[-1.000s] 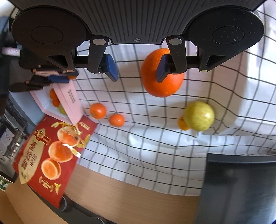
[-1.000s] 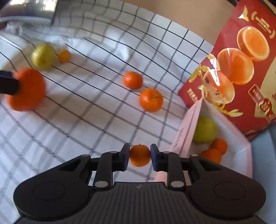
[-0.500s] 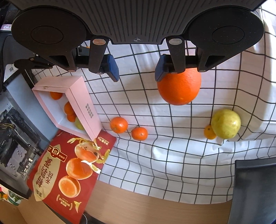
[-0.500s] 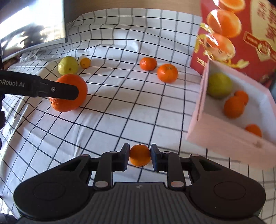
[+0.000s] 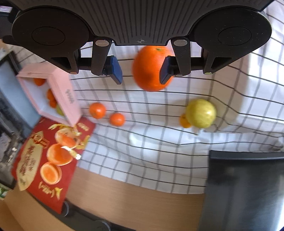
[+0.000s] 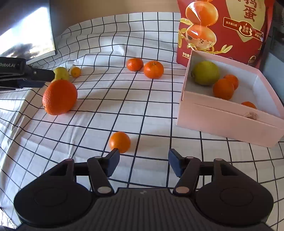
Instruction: Organize fruits
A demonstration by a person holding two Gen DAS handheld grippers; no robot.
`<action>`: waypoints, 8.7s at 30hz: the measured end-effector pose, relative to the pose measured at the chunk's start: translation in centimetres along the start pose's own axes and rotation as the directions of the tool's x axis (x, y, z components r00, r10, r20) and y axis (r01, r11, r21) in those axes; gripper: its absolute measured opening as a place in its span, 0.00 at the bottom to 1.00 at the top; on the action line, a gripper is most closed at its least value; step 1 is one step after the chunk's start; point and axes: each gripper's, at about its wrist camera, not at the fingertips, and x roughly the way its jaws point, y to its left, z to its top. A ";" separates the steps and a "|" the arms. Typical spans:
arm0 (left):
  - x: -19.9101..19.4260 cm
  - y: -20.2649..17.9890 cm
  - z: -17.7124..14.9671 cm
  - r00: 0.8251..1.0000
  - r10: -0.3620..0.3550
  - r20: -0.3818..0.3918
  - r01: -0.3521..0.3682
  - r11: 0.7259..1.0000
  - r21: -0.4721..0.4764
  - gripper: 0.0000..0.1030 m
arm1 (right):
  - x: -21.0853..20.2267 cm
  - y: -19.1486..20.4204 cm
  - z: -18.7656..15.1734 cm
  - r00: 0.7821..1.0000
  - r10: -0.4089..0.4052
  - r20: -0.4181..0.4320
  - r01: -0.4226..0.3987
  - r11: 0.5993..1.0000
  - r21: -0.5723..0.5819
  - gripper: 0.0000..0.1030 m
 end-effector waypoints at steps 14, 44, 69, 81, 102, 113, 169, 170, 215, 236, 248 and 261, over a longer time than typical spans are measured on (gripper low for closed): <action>2.1 -1.7 0.2 0.996 0.041 -0.084 -0.028 0.988 0.154 0.60 | 0.6 1.3 -1.8 0.998 -0.056 0.023 0.057 0.998 -0.033 0.86; 8.6 2.3 4.3 0.935 0.093 -0.342 -0.027 0.981 0.193 0.77 | 0.3 0.9 -3.2 0.996 -0.059 0.070 0.062 0.998 -0.032 1.00; 6.8 3.4 3.1 0.953 0.072 -0.294 -0.061 0.997 0.045 0.75 | 0.1 0.7 -3.3 0.996 -0.054 0.069 0.057 0.998 -0.036 1.00; 1.4 -0.7 -2.8 0.954 -0.078 -0.291 0.072 0.997 -0.031 0.74 | 0.2 0.7 -3.3 0.996 -0.051 0.067 0.054 0.997 -0.048 1.00; 1.1 -5.5 -5.6 0.952 -0.060 -0.299 0.085 0.994 0.070 0.75 | -0.7 0.8 -1.3 0.998 0.054 0.012 -0.053 0.997 -0.063 0.70; 0.7 -5.3 -5.8 0.952 -0.079 -0.297 0.103 0.992 0.066 0.75 | 2.0 3.0 0.3 0.999 0.049 -0.009 -0.050 0.986 -0.160 0.43; 4.3 -8.9 -4.7 0.879 -0.265 -0.396 0.313 0.948 0.059 0.75 | -1.1 1.9 -2.1 0.999 0.007 -0.036 -0.012 0.990 -0.142 0.49; 4.6 -9.4 -4.9 0.883 -0.247 -0.400 0.301 0.950 0.078 0.75 | -1.0 1.9 -2.0 0.999 0.011 -0.036 -0.016 0.989 -0.144 0.49; 4.1 -9.1 -6.5 0.894 -0.216 -0.392 0.230 0.973 -0.012 0.74 | -3.3 -6.5 -2.9 0.993 -0.114 -0.021 0.114 0.993 0.037 0.27; 12.9 -23.7 6.2 0.885 -0.319 -0.340 0.369 0.925 0.093 0.74 | -6.7 -15.2 7.9 0.949 -0.207 0.238 0.210 0.978 0.010 0.27; 9.4 -23.8 8.1 0.935 -0.350 -0.049 0.354 0.922 0.158 0.70 | 1.7 -19.1 10.7 0.985 -0.127 0.118 0.127 0.992 0.004 0.27; 6.6 -11.2 1.6 0.971 -0.198 -0.134 0.187 0.979 -0.084 0.69 | 5.2 -16.9 12.4 0.994 -0.107 0.032 0.106 0.994 0.041 0.59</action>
